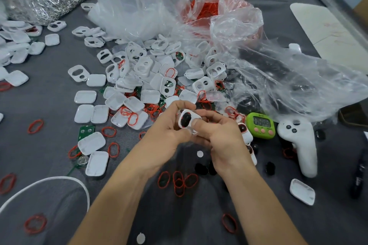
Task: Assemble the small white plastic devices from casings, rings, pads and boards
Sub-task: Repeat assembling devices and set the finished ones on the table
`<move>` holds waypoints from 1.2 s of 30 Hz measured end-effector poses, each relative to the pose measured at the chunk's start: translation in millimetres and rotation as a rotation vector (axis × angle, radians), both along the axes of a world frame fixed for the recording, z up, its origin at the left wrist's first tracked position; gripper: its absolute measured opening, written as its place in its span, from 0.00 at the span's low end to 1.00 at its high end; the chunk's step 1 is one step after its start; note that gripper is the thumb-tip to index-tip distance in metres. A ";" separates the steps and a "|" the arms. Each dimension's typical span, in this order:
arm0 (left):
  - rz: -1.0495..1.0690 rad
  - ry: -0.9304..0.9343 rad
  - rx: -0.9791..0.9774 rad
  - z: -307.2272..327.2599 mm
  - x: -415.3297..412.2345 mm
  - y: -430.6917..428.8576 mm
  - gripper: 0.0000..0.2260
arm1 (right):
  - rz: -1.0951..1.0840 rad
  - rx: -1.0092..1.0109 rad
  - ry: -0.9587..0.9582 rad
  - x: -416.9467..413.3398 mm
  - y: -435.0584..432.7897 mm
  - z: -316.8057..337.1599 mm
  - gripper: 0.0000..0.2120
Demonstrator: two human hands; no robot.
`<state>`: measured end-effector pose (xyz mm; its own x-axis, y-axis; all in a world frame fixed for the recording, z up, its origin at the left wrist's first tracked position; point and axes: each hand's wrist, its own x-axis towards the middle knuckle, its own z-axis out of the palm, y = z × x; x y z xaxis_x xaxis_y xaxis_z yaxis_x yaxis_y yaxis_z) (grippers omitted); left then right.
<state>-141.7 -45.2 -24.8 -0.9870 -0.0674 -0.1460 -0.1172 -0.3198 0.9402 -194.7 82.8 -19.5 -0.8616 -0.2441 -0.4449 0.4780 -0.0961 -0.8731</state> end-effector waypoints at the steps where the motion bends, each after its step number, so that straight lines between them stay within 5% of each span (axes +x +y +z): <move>1: -0.010 0.009 -0.058 0.2 -0.4 -0.7 0.19 | 0.006 -0.010 0.007 0.1 0.5 -0.3 0.13; 7: 0.031 0.047 -0.627 3.0 -0.1 -2.2 0.15 | 0.026 0.063 0.106 -1.2 6.0 0.0 0.07; 21: 0.334 -0.049 -0.729 0.3 1.5 20.5 0.08 | 0.024 0.547 0.414 -0.3 12.7 3.4 0.06; 26: 0.222 -0.085 -0.551 -3.9 -3.8 11.9 0.11 | 0.026 0.602 0.456 0.5 16.9 6.2 0.06; 31: 0.308 -0.026 -0.657 -8.0 -6.3 21.0 0.11 | 0.112 0.547 0.452 -5.1 19.6 5.8 0.06; 36: 0.114 -0.030 -0.078 -13.1 -12.4 9.6 0.12 | 0.024 0.333 0.203 -9.2 20.6 9.1 0.08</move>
